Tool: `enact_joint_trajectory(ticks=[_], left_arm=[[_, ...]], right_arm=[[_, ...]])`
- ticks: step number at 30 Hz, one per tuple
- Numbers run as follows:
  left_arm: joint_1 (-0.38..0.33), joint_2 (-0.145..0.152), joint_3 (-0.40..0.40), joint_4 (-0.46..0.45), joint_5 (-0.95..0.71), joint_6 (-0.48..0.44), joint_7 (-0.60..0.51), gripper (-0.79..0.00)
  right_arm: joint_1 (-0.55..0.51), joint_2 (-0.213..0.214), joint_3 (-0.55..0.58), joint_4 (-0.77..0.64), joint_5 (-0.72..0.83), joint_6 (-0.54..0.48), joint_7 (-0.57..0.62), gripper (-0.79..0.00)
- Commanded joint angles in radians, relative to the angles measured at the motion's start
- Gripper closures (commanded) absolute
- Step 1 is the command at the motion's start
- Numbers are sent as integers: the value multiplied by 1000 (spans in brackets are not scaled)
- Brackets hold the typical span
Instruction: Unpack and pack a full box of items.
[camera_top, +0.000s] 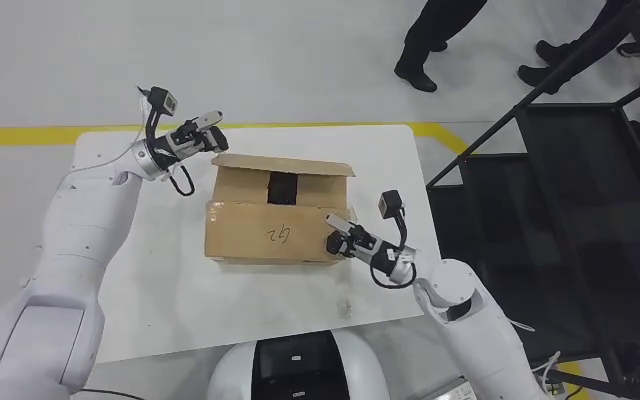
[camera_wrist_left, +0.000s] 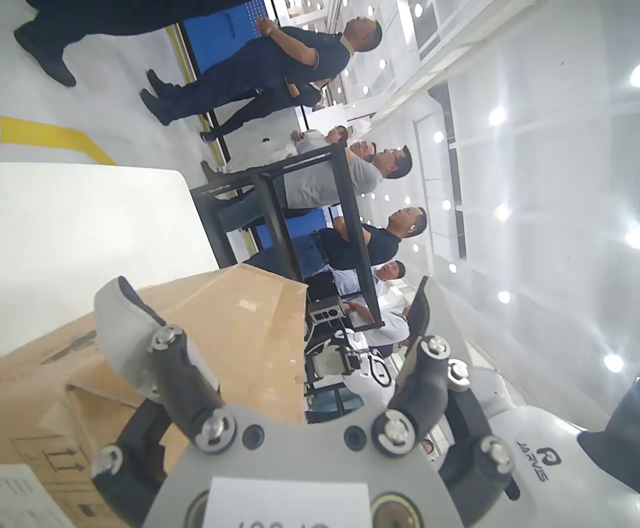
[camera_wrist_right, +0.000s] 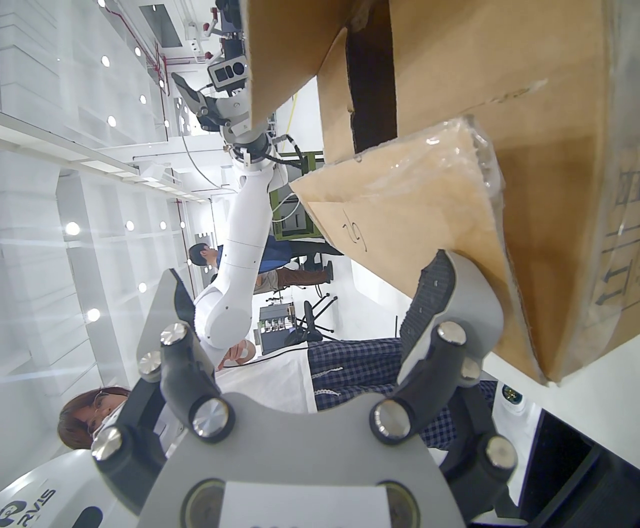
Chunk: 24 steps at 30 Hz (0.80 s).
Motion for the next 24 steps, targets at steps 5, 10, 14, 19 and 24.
enact_joint_trajectory(ticks=[5, 10, 14, 19, 24], left_arm=[[62, 50, -20, -121, 3, 73, -73, -785], [100, 81, -16, -202, 18, 119, -119, -785], [120, 99, -8, -240, 13, 147, -146, -785], [140, 116, 2, -269, -6, 177, -176, -785], [156, 130, 14, -282, -8, 195, -195, -785]], right_arm=[[6, 2, -1, -7, -36, 38, -38, -785], [11, 3, 1, -16, -56, 59, -65, -785], [8, 5, 2, -25, -69, 77, -79, -785], [-2, 7, 4, -32, -94, 92, -102, -785], [-10, 9, 3, -35, -117, 104, -120, -785]])
